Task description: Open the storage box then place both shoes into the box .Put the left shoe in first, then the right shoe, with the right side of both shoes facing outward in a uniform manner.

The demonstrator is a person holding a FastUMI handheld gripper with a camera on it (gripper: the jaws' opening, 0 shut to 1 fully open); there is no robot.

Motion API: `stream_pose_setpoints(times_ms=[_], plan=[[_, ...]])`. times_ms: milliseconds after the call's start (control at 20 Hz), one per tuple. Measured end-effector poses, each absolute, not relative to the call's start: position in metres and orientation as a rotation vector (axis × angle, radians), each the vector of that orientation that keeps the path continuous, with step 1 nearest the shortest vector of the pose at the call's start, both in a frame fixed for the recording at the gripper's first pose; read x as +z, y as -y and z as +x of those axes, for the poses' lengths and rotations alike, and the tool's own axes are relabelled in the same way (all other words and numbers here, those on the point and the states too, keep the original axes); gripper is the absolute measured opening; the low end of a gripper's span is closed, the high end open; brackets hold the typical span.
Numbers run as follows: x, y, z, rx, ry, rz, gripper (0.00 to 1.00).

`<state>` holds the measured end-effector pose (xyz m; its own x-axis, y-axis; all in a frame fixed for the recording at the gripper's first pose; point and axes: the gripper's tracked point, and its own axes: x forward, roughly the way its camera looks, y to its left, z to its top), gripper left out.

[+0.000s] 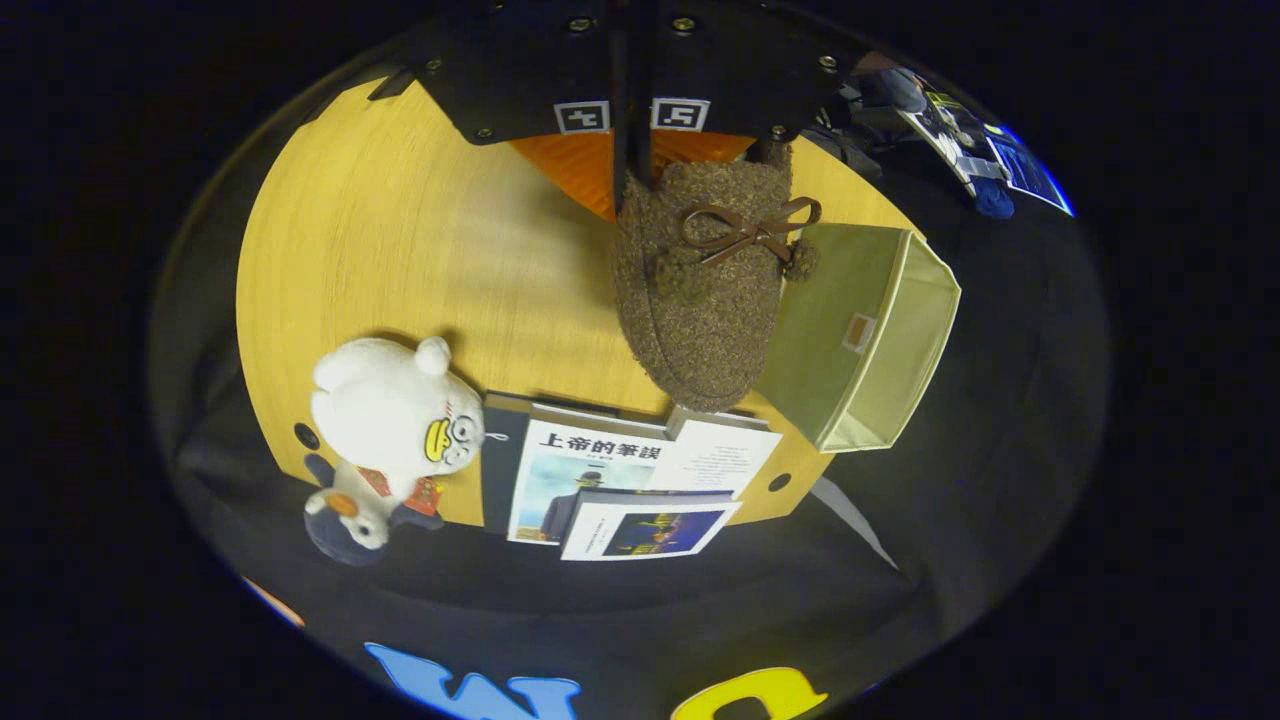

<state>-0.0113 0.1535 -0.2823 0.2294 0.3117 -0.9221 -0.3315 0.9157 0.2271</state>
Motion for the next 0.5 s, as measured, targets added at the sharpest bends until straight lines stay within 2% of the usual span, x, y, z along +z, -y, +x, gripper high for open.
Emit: stream_pose_setpoints(times_ms=[500], plan=[[-0.248,-0.287,0.001,0.647,-1.257,-0.070,0.01]])
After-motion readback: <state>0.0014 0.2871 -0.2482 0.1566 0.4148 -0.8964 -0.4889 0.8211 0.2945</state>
